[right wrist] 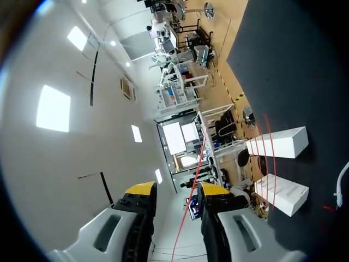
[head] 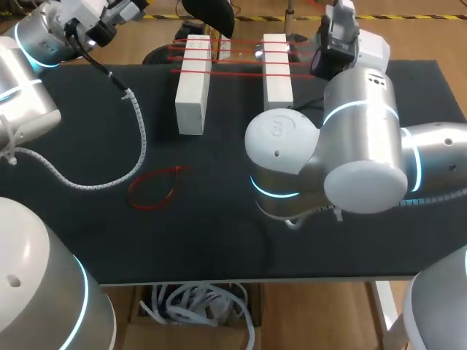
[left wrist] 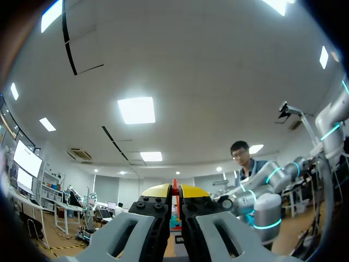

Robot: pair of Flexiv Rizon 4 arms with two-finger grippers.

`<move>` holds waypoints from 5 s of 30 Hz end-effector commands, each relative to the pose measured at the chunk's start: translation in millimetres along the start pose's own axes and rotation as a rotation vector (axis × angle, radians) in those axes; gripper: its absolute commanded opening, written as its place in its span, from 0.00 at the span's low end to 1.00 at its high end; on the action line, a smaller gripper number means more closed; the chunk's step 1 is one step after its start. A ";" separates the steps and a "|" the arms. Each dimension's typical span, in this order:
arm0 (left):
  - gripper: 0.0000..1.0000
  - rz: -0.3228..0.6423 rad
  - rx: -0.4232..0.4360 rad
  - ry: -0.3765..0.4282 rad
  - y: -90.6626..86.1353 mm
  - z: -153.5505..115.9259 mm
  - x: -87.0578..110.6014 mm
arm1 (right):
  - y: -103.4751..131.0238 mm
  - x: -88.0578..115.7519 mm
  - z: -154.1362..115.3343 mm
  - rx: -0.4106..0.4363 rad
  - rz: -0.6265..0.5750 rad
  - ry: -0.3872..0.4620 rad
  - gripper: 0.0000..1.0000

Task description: Grab the tape and strap the tape.

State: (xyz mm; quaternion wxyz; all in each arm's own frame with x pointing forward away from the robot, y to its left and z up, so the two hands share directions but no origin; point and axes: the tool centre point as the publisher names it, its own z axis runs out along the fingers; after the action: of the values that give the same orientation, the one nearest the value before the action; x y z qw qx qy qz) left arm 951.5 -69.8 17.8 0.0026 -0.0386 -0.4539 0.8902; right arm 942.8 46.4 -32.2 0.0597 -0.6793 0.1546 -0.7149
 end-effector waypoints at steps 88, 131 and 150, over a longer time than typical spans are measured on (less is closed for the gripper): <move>0.00 -0.137 -1.386 -0.007 -25.8 21.2 -16.4 | -1.8 2.7 -0.3 0.009 -0.046 -0.074 0.00; 0.00 0.049 -1.628 -0.002 18.0 47.6 5.0 | -1.8 2.7 -0.3 0.009 -0.046 -0.074 0.00; 0.00 0.062 -1.635 0.040 27.0 51.3 18.0 | -1.8 2.7 -0.3 0.009 -0.046 -0.074 0.00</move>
State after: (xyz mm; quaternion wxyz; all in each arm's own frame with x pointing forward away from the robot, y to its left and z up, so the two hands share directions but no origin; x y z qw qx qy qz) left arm 929.2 -126.3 23.7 -0.0453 -0.0558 -0.9577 0.2788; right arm 942.7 49.3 -32.5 0.0520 -0.7054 0.1350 -0.6939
